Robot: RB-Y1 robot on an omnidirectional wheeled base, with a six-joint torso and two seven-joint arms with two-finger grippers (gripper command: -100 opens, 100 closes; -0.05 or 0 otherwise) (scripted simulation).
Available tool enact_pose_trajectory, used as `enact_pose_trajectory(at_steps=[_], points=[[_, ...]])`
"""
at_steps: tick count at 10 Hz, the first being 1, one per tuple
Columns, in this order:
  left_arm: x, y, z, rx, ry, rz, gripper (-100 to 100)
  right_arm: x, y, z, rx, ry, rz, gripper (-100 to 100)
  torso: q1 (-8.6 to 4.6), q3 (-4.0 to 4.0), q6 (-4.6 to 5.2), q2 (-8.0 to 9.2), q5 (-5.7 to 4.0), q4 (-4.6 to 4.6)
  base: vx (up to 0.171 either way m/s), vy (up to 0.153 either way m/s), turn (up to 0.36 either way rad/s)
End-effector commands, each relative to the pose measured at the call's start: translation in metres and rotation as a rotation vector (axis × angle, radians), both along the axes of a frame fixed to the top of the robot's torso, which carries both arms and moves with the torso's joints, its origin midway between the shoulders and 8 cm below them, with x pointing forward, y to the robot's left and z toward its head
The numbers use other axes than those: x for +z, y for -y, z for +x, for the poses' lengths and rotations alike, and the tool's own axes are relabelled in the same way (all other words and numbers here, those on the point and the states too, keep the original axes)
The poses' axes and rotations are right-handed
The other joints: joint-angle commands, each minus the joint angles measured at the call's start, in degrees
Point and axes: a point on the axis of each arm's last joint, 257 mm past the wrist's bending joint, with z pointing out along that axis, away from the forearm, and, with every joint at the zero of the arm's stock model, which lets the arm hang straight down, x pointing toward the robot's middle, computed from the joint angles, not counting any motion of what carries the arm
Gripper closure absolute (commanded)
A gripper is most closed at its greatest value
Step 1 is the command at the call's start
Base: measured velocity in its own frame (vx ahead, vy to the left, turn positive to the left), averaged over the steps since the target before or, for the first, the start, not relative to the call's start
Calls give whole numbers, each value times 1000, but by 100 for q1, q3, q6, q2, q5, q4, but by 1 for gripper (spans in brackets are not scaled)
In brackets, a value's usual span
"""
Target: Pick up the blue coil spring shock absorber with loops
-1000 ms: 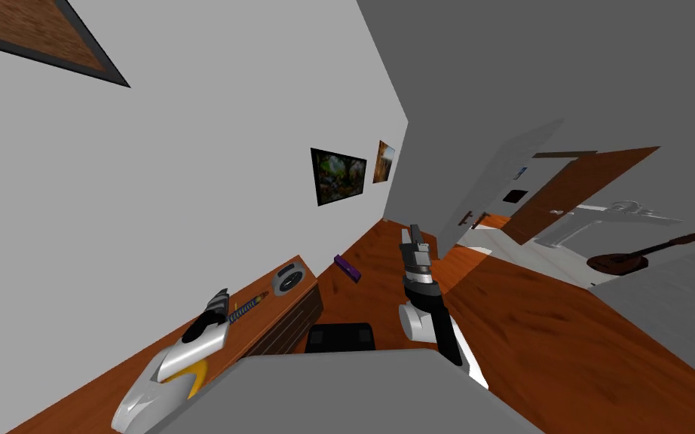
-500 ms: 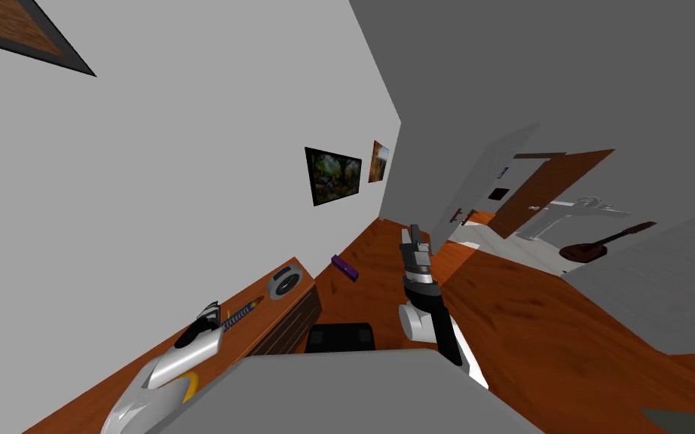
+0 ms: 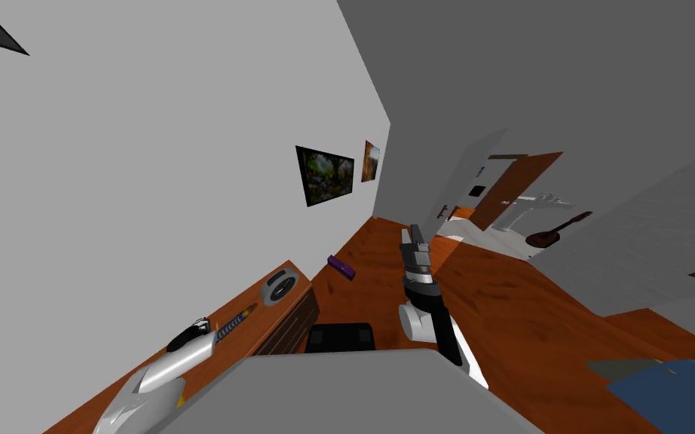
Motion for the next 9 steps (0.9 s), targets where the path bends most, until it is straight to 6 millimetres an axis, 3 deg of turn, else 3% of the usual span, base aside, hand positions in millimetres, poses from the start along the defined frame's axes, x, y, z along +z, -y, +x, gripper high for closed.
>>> enact_pose_trajectory(at_steps=[1, 9], points=[[-18, 1, -26, 74, -31, -57, -100, 0, 0, 0, 0, 0, 0, 0, 0, 0, 0, 0, 0, 0, -24, 30, -200], [-66, 18, -92, 305, -105, -242, -100, 0, 0, 0, 0, 0, 0, 0, 7, 2, -3, 4, 2, 1, -25, 39, -146]])
